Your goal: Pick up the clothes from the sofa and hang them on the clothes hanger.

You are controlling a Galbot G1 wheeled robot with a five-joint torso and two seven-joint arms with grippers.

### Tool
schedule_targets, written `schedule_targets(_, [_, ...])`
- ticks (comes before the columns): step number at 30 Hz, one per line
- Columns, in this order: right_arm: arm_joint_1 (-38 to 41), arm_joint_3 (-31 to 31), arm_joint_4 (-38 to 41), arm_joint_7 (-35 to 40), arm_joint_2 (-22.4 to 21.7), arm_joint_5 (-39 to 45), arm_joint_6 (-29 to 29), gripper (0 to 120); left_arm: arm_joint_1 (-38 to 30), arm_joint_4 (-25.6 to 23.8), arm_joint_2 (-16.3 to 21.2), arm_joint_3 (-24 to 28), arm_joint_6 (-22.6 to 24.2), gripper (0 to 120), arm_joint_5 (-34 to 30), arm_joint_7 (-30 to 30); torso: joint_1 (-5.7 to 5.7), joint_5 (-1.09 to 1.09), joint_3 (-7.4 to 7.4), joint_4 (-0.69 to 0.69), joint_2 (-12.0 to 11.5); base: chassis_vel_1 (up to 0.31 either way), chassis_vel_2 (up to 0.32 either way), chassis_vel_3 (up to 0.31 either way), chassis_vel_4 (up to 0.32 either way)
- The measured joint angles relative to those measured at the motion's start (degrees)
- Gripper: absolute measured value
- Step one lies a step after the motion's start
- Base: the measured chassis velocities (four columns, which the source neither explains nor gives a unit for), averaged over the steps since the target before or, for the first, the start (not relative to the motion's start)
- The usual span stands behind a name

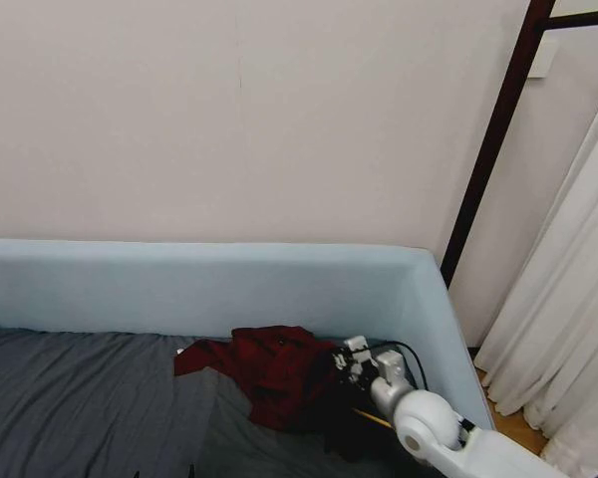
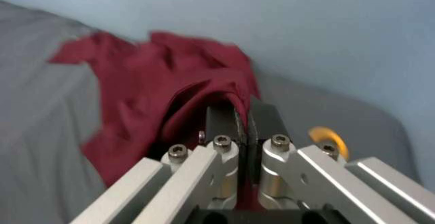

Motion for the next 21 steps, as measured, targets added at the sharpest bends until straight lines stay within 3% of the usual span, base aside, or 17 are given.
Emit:
schedule_targets(4, [-6.35,7.52,-1.44,-1.6,-3.13,1.67,-0.01,0,-0.26,-0.1,-0.2,0.44,0.58,99,0.84,0.06,0.0,0.0,0.0,0.01,0.0,0.0,0.0,0.0,0.0])
schedule_targets(17, [-12.29,13.85,-5.55,-2.53,-4.7,2.34,-1.54,0,0.58,-0.55,0.25,0.22,0.63,99,1.23,0.08,0.0,-0.01,0.01,0.02,0.0,0.0,0.0,0.0,0.0])
schedule_targets(21, [-16.32,16.08,-4.14,-4.16,-5.69,0.18,-4.47,0,0.58,-0.47,0.55,0.1,0.37,99,1.09,0.05,0.01,-0.03,0.01,0.01,0.0,0.0,0.0,0.0,0.0])
